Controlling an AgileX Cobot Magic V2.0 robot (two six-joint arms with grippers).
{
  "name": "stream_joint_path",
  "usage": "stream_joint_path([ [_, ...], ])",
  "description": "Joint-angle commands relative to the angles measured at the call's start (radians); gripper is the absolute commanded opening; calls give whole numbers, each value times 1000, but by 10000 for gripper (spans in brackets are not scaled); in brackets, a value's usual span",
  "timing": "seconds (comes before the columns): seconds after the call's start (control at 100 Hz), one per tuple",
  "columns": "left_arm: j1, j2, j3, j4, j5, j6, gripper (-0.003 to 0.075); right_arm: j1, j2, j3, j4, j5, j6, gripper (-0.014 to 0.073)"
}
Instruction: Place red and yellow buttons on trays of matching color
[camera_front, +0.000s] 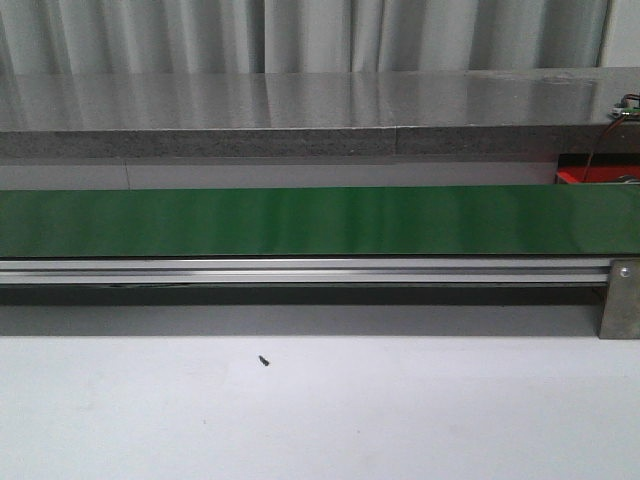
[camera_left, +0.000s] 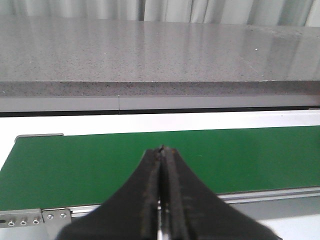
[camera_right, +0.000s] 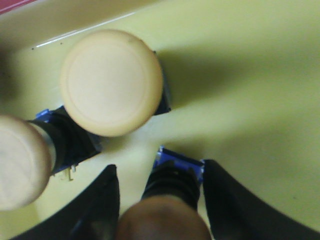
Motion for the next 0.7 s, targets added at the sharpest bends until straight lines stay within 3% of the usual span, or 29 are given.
stream_joint_path([
  [0.0, -6, 7, -27, -7, -84, -3, -20, -7, -38, -24, 10, -11, 7, 433],
  [0.35, -6, 7, -27, -7, -84, -3, -20, 20, -230, -24, 41, 4, 41, 430],
  [0.69, -6, 7, -27, -7, -84, -3, -20, 287, -503, -24, 44, -22, -6, 429],
])
